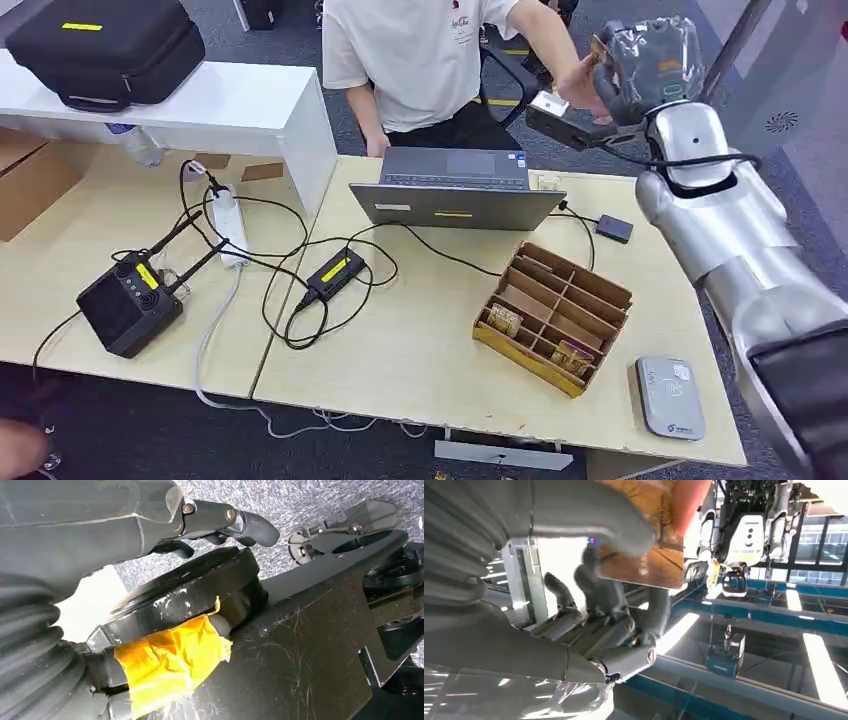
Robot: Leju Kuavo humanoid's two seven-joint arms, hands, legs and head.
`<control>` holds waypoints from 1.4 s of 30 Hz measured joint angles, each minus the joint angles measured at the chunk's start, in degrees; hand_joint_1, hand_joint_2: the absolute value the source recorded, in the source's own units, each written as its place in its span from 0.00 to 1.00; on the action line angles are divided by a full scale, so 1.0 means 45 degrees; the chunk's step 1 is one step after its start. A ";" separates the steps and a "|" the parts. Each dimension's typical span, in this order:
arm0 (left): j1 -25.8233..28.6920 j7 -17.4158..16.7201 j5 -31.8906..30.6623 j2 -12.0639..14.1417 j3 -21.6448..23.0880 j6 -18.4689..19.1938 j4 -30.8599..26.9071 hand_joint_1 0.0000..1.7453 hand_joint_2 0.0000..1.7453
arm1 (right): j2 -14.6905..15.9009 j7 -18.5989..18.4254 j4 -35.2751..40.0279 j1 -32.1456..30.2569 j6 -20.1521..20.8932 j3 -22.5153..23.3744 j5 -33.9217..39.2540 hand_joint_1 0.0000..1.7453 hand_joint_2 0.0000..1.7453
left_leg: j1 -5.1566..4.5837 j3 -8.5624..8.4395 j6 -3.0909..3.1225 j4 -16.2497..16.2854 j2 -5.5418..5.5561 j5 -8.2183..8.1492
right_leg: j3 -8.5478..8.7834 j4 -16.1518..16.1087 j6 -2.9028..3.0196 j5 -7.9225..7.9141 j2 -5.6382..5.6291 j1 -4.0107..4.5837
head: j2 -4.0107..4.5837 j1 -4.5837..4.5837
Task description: Pass the card to the sensor for recognition and then transmit it.
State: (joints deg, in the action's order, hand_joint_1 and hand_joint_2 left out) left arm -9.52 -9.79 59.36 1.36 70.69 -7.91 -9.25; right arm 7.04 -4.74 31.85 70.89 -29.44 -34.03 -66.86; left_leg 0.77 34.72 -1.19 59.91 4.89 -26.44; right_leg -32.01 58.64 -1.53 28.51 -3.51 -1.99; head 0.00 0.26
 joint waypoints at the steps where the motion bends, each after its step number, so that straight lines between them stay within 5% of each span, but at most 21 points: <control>1: 0.0001 0.0000 0.0010 0.0000 0.0010 -0.0083 0.0000 0.00 1.00 | 0.0000 -0.0010 0.0000 -0.0020 -0.0005 0.0000 0.0000 0.00 1.00 | -0.0001 0.0000 0.0000 0.0000 -0.0001 0.0000 | -0.0001 -0.0001 0.0000 0.0000 0.0000 0.0000 | 0.0000 0.0000; 36: -0.0001 -0.0121 0.0253 0.0005 0.0102 -0.0107 0.0000 0.00 1.00 | 0.0398 -0.0161 -0.0044 -0.0236 0.0185 0.0000 -0.0117 0.00 1.00 | 0.0000 -0.0003 0.0000 0.0000 -0.0009 0.0000 | -0.0008 0.0000 0.0000 -0.0001 -0.0006 0.0000 | 0.0005 0.0000; 42: 0.0016 -0.0165 0.0646 0.0005 0.0097 -0.0107 0.0000 0.00 1.00 | 0.1390 -0.0627 -0.0345 -0.0235 0.0510 -0.0024 -0.0680 0.00 1.00 | 0.0000 0.0021 0.0021 0.0007 0.0073 0.0019 | 0.0001 -0.0013 -0.0003 0.0001 0.0074 -0.0003 | 0.0000 0.0005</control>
State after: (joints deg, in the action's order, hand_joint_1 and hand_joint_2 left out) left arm -9.45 -10.54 62.27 1.38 71.12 -8.39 -9.25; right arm 13.29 -7.56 30.29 69.83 -27.15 -34.14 -69.92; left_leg 0.77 34.81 -1.09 59.94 5.22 -26.35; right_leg -32.01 58.58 -1.55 28.52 -3.17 -2.00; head 0.00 0.28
